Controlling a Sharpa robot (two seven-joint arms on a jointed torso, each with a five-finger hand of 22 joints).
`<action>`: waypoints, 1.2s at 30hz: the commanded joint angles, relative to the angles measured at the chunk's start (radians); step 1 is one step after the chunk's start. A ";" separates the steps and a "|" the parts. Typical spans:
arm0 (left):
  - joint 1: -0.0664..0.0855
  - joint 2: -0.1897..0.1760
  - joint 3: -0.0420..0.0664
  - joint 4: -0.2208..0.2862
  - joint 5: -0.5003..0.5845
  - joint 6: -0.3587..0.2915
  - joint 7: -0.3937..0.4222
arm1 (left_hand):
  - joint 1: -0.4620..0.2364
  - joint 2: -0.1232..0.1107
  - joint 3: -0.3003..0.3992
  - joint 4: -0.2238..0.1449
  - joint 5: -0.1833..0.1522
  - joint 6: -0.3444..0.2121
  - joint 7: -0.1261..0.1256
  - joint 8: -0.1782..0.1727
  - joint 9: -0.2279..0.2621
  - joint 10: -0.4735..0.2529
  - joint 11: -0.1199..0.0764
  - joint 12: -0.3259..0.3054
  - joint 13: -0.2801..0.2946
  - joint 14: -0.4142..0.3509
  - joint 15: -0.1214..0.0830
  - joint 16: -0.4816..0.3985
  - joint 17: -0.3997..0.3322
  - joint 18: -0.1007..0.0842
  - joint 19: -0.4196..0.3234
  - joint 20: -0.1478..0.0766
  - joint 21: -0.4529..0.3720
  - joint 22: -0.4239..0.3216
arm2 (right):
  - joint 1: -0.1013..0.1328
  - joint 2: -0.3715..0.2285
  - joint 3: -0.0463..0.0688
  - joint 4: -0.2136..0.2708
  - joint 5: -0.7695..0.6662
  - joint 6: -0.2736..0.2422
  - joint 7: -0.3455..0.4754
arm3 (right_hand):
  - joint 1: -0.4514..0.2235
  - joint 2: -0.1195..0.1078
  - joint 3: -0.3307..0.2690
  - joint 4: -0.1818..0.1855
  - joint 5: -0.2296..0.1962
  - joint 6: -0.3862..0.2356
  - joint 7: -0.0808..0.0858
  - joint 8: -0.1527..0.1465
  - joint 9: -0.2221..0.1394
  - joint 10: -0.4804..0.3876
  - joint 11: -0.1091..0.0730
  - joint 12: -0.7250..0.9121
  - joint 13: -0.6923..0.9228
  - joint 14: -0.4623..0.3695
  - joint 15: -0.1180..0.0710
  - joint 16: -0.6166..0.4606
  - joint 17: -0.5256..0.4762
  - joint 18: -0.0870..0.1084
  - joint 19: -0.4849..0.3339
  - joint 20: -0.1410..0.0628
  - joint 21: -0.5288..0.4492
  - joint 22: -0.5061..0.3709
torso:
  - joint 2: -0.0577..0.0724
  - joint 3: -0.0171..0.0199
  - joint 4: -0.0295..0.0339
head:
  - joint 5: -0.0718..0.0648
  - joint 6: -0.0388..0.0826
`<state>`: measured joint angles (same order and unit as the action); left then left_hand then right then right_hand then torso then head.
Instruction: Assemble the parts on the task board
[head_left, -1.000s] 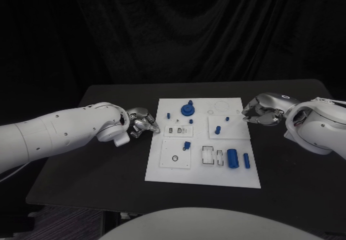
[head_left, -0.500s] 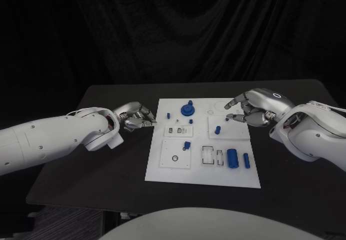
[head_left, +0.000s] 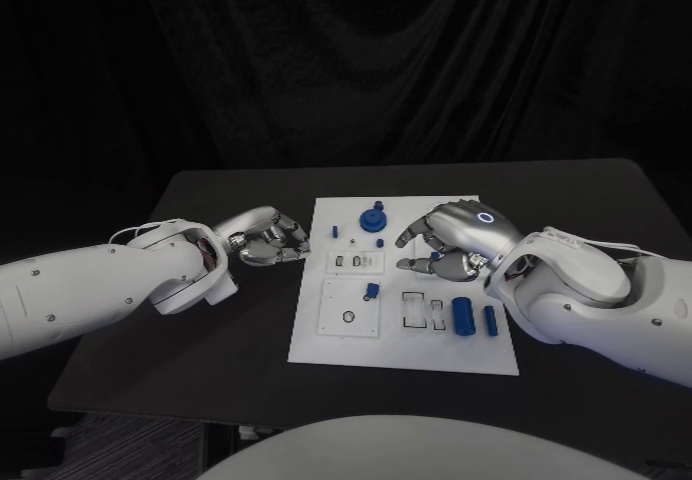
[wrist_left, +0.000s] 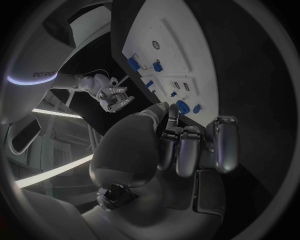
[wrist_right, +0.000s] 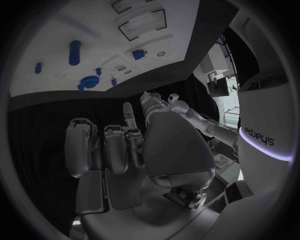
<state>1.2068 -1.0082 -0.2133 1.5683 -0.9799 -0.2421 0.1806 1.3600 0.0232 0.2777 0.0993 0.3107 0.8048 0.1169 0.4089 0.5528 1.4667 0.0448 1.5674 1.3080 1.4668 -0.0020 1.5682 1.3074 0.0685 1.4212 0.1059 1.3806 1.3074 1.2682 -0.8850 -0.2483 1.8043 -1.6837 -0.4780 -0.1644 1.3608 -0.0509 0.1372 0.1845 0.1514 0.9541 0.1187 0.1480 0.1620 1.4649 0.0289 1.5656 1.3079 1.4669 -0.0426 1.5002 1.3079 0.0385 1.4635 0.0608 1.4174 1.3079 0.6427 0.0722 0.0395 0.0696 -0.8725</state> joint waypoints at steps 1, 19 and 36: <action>-0.002 0.006 0.001 0.006 -0.035 -0.007 0.050 | 0.015 0.002 -0.001 0.000 0.002 -0.011 0.000 0.005 0.002 0.104 -0.001 0.003 0.263 0.104 -0.003 0.003 0.263 -0.016 0.003 0.000 0.001 0.194 | -0.021 0.025 0.001 -0.018 -0.067 0.054 -0.063 | 0.037 0.003 0.014 -0.030 0.033 -0.022 0.002 -0.017 0.000 0.106 0.007 0.005 0.263 0.088 0.006 0.003 0.186 -0.005 0.065 0.006 0.006 0.220 | 0.002 -0.0004 -0.0025 | 0.003 0.000; -0.019 0.013 0.000 0.009 -0.038 0.018 0.060 | 0.047 0.007 0.010 0.006 0.036 -0.044 0.017 -0.016 -0.015 0.104 0.013 0.003 0.263 0.104 0.008 0.003 0.263 -0.013 -0.008 0.008 -0.013 0.190 | -0.080 0.141 0.001 -0.125 -0.074 0.159 -0.030 | 0.126 -0.009 0.078 -0.141 0.078 -0.156 -0.035 -0.084 -0.039 0.106 -0.042 0.005 0.263 0.088 -0.033 0.007 0.187 -0.008 0.065 -0.025 0.026 0.224 | 0.001 -0.0233 0.0001 | 0.008 0.000; -0.027 0.020 0.000 0.003 -0.038 0.039 0.047 | 0.051 0.008 0.013 0.006 0.042 -0.043 0.018 -0.017 -0.017 0.104 0.014 0.003 0.263 0.104 0.009 0.003 0.263 -0.013 -0.010 0.009 -0.015 0.189 | -0.089 0.201 0.001 -0.184 -0.074 0.191 0.014 | 0.139 0.000 0.102 -0.165 0.080 -0.176 -0.058 -0.083 -0.049 0.106 -0.058 0.005 0.263 0.088 -0.045 0.008 0.188 -0.007 0.062 -0.035 0.024 0.222 | 0.001 -0.0211 -0.0014 | 0.025 0.000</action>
<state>1.1818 -0.9905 -0.2136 1.5710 -1.0175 -0.2190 0.2195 1.4027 0.0324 0.2847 0.1063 0.3472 0.7681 0.1324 0.3949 0.5375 1.4663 0.0520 1.5687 1.3102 1.4669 -0.0018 1.5682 1.3074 0.0687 1.4137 0.1131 1.3705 1.3074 1.1826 -0.6861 -0.2479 1.6229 -1.7476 -0.3130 -0.1698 1.4910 -0.0537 0.2387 0.0232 0.2286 0.7798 0.0649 0.0648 0.1144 1.4660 -0.0242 1.5655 1.3076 1.4662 -0.0833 1.5037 1.3077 0.0390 1.4672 0.0319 1.4406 1.3076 0.6445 0.0512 0.0387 0.0908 -0.8725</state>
